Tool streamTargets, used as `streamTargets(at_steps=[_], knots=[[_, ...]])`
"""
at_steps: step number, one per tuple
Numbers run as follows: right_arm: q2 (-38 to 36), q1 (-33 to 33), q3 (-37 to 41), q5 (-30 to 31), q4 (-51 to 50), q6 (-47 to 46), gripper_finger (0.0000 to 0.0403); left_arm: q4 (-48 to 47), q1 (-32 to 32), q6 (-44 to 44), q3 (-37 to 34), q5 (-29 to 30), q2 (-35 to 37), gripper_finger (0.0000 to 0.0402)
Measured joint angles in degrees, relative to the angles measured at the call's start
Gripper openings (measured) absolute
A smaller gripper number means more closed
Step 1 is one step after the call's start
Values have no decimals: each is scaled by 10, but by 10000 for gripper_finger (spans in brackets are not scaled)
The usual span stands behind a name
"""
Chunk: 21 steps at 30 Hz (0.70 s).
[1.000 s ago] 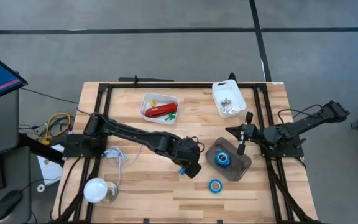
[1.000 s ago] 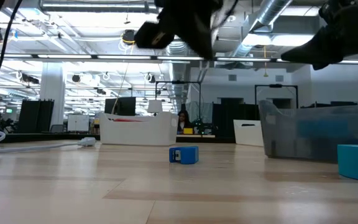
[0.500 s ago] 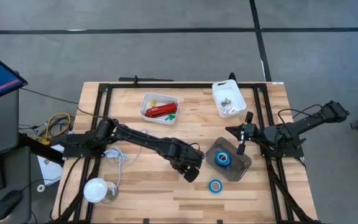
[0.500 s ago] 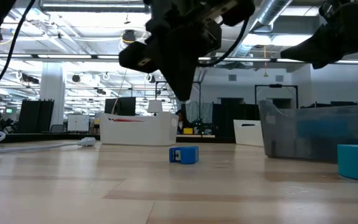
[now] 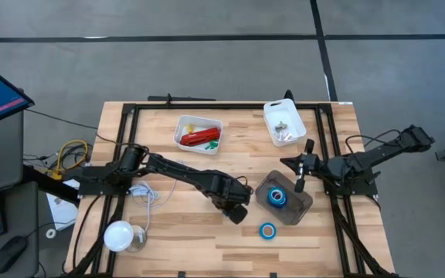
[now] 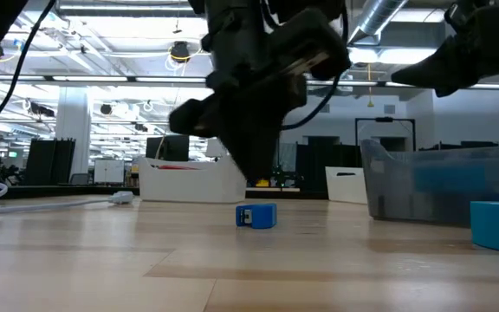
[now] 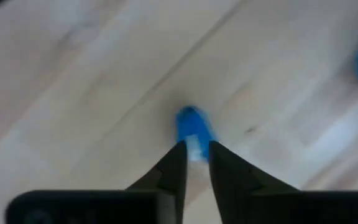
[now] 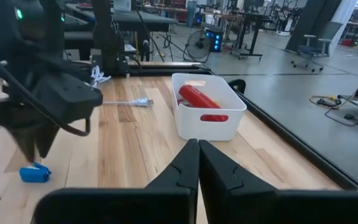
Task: Pick and place Stapler, Stapler remover, tape
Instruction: Put the blue small stapler into the left white bin
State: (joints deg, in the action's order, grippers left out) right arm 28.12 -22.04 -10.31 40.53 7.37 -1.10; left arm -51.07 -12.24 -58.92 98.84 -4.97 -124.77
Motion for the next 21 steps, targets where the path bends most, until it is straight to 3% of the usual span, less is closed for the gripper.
streamTargets(at_steps=[13,21], knots=[[0,0,3,0,-32,-24,0,42,0,-1,-35,-3,0,163],[0,0,3,0,-32,-24,0,157,3,-18,-82,-2,0,200]])
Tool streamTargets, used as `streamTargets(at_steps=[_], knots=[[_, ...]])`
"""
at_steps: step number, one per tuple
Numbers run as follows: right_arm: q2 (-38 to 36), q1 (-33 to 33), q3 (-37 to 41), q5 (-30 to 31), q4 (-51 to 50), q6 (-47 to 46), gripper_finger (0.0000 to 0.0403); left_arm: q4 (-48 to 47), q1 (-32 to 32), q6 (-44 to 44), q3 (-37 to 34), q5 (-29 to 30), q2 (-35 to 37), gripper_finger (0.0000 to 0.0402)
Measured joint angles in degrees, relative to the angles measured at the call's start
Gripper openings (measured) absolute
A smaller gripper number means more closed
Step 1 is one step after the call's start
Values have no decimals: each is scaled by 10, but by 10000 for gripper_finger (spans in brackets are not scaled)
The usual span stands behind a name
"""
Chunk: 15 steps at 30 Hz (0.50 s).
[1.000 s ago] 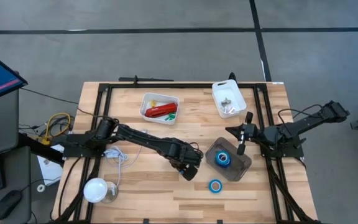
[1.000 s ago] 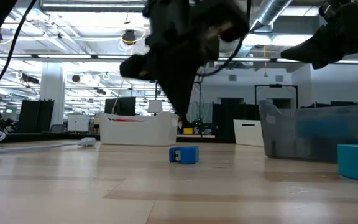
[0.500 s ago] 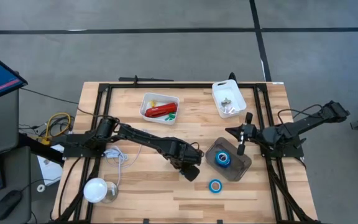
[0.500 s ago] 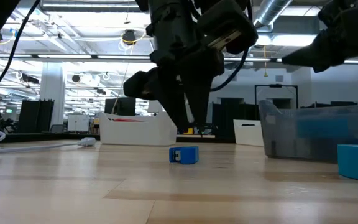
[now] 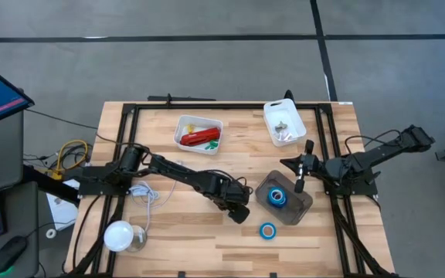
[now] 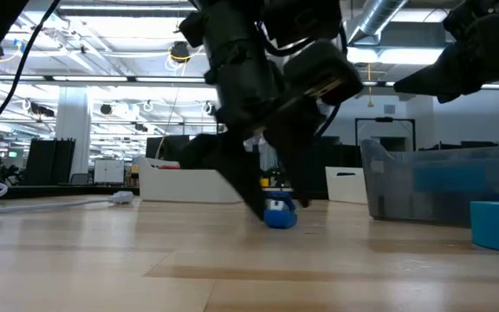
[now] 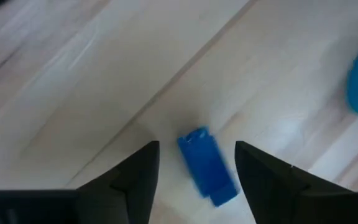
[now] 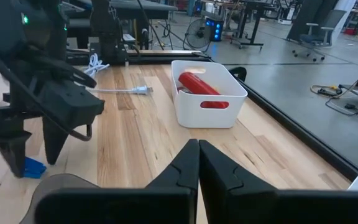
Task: Pick and place Stapler, Stapler remover, tape
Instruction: Put the blue small stapler into the left white bin
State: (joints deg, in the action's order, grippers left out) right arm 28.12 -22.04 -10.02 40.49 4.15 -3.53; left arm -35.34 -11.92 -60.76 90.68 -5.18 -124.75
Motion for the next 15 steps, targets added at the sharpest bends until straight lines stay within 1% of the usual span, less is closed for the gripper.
streamTargets(at_steps=[1,6,15], knots=[[0,0,0,0,-2,0,0,13,0,0,-3,0,0,202],[0,0,0,0,-6,0,0,17,0,0,-14,0,2,203],[0,0,0,0,-8,0,0,32,0,0,-27,-6,4,169]])
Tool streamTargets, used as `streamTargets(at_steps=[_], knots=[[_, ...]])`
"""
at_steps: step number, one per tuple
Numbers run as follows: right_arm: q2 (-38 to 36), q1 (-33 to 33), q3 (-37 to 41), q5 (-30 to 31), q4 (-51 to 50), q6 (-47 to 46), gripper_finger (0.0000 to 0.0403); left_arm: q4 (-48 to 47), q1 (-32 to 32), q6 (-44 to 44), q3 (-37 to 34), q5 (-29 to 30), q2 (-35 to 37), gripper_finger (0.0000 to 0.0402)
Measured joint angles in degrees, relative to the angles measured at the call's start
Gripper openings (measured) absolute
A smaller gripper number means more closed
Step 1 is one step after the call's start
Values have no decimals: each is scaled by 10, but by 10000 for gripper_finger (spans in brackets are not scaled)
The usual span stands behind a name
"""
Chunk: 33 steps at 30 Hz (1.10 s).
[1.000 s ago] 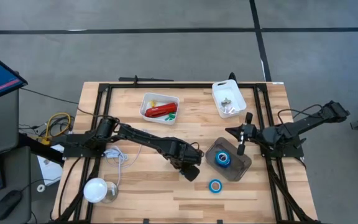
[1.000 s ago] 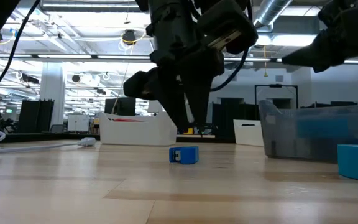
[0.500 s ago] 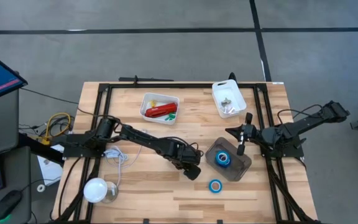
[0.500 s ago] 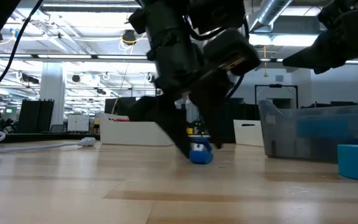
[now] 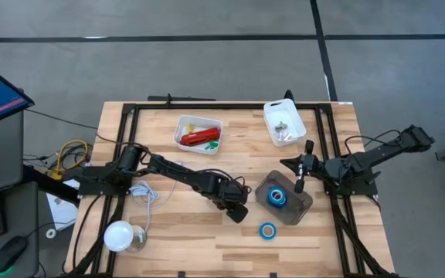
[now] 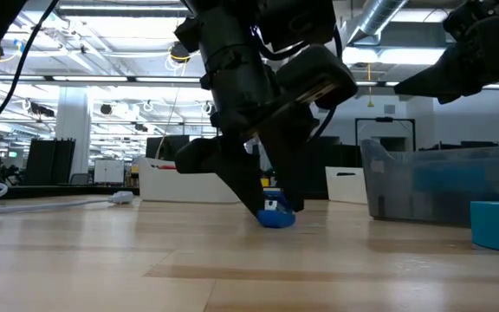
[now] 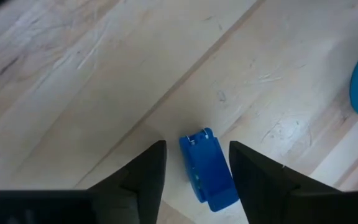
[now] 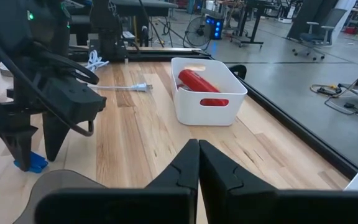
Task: Pick and place Stapler, Stapler remover, tape
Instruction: Put the blue small stapler into the left white bin
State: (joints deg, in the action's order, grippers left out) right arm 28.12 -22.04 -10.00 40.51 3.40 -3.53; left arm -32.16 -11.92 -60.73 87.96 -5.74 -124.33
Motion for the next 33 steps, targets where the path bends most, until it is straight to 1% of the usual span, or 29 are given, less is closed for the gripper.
streamTargets(at_steps=[17,20,24,28,33], knots=[[0,0,0,0,0,0,0,4,0,10,-1,-5,1,61],[0,0,0,0,0,0,0,6,-1,31,-2,-11,11,52],[0,0,0,0,0,0,0,5,0,49,-2,-9,40,53],[0,0,0,0,0,0,0,-16,9,84,-2,22,66,52],[0,0,0,0,0,-2,0,-60,37,142,-1,96,119,51]])
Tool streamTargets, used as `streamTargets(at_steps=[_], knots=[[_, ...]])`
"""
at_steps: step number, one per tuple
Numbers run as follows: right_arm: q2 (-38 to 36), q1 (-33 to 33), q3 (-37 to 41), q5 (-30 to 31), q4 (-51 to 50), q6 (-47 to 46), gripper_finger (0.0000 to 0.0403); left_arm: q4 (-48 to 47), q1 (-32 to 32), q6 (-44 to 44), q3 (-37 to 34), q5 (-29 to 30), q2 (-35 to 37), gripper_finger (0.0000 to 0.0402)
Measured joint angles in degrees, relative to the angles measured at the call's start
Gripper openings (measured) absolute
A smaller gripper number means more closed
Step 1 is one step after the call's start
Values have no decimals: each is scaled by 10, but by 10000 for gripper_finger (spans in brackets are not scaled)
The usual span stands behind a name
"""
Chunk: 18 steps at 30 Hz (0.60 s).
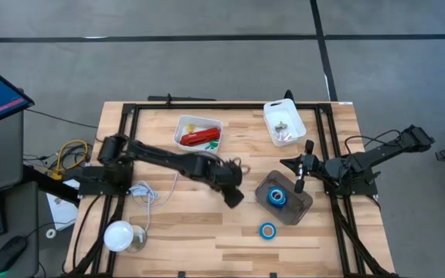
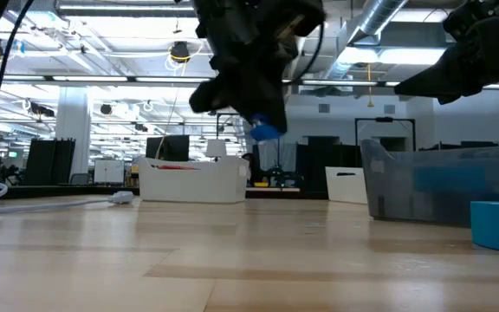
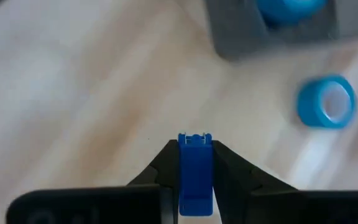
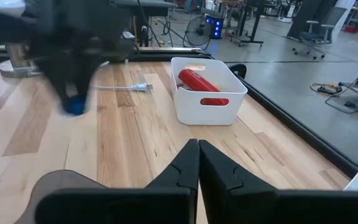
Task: Pick and place Stapler, Stapler remover, tape
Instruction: Put the blue small stapler into the left white bin
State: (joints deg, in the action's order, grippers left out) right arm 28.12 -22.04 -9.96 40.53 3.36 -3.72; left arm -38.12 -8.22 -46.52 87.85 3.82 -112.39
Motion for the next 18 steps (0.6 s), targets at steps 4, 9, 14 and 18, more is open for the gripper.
streamTargets(at_steps=[4,9,14,18], knots=[[0,0,0,0,0,-8,0,-20,37,52,0,61,46,51],[0,0,0,0,1,-9,0,-58,96,110,-1,129,100,51],[0,0,0,0,0,-9,0,-61,172,137,-44,149,151,51],[0,0,0,0,1,-9,0,-58,236,134,-104,149,173,50]])
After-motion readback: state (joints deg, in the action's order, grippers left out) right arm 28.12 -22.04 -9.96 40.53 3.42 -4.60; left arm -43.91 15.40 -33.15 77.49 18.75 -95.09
